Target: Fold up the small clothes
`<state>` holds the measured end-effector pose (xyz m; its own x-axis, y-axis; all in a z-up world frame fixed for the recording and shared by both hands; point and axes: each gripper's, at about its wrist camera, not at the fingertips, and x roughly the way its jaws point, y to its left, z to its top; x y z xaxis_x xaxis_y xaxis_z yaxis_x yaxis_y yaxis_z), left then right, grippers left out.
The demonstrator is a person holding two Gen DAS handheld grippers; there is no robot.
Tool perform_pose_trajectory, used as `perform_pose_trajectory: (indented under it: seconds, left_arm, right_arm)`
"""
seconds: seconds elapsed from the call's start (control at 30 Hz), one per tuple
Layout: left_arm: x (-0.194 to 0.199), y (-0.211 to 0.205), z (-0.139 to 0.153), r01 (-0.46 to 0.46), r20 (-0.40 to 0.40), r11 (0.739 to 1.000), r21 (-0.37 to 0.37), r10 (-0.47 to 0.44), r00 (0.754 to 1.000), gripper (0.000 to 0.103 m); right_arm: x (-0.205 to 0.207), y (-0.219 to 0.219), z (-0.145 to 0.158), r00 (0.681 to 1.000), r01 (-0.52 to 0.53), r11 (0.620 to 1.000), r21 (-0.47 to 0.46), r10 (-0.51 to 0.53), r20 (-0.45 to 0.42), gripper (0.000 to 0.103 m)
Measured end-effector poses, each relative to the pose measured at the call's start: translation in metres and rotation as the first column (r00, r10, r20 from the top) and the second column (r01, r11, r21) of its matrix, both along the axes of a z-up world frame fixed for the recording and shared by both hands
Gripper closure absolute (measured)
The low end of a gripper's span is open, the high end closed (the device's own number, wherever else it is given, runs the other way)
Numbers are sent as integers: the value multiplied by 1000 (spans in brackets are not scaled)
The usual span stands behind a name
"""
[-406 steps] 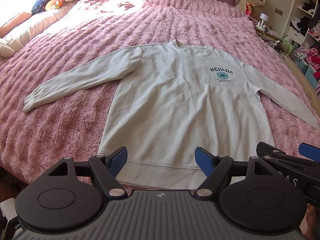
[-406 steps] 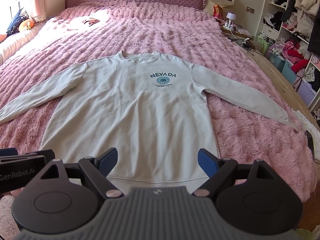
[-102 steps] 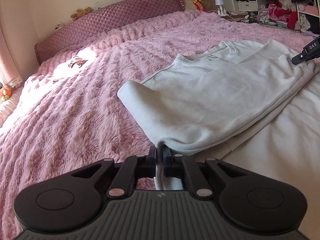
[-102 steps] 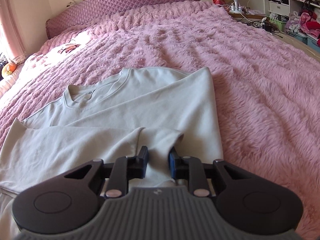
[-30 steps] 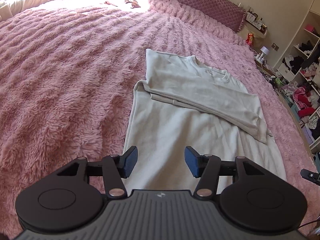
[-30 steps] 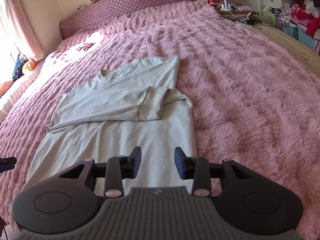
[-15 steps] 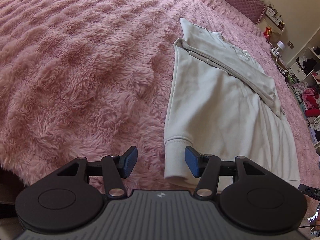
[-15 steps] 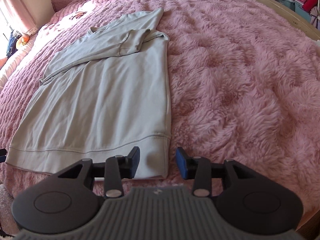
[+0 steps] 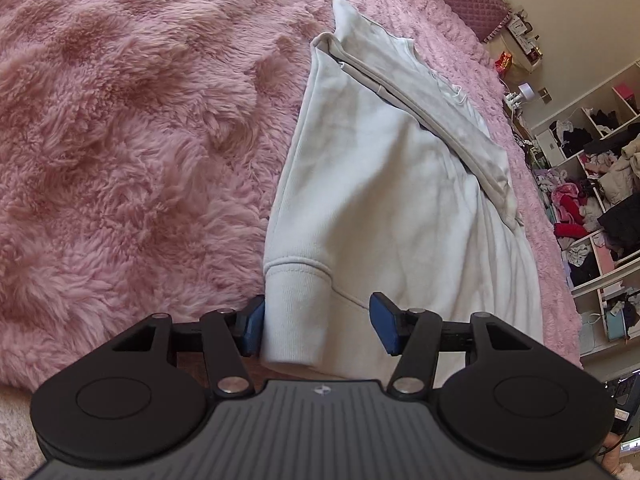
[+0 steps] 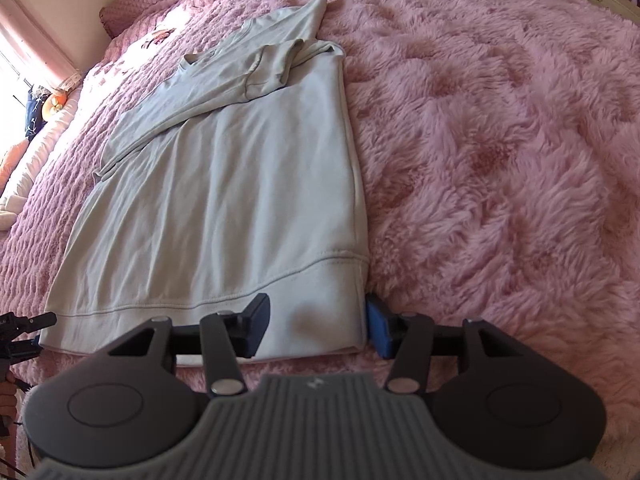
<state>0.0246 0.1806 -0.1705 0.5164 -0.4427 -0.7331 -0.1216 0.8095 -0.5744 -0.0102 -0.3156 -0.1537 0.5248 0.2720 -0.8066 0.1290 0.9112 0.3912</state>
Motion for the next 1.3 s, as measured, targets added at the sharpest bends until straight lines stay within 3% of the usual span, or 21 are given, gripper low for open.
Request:
perform_pose_trajectory:
  seconds: [0.03,0.1,0.13,0.17,0.23,0.37,0.5,0.63,0.9,1.07,1.3]
  left_arm:
    - [1,-1,-1,4,0,1000,-12,-4,1000,41]
    - [2,-4,0,8,13,1000,-30,-8,1000,51]
    - [2,-4,0,11,21,999,-36,-11,1000,65]
    - [1,-3,1,15,30,999,-50,-13,999,73]
    - [-2,-1,5,16,53,997,-81,-11,999,97]
    - [-7,2,18,7,98,990,-140,7,995,98]
    - [-2,5,28,-6,119,977,-211,32,992,98]
    - [8,2,37,8,137,973,-229,25,990,99]
    - [35,7,58,3,188,958,-286,53,981,99]
    - [80,12,86,19,269,957,-288,62,961,99]
    - [178,16,110,17,354,970,-244,73,933,99]
  right_arm:
    - [0,-1,0,1000,0,1000,8,0,0,54]
    - [-1,-1,-1,1000,-9,1000,-2,9,-2,67]
    - [-1,-1,0,1000,-9,1000,-22,9,0,84]
    - [-2,-1,0,1000,-13,999,-32,13,2,91]
    - [-5,-3,4,1000,-15,1000,-7,15,21,95]
    - [-11,-10,16,997,-5,999,53,1,78,97]
    - [-7,-25,26,991,37,982,184,-59,116,99]
    - [1,-35,39,983,51,945,322,-105,151,100]
    - [28,-29,67,968,29,937,349,-114,225,101]
    - [70,-33,86,940,53,923,381,-174,292,101]
    - [175,-47,103,892,120,897,426,-285,350,101]
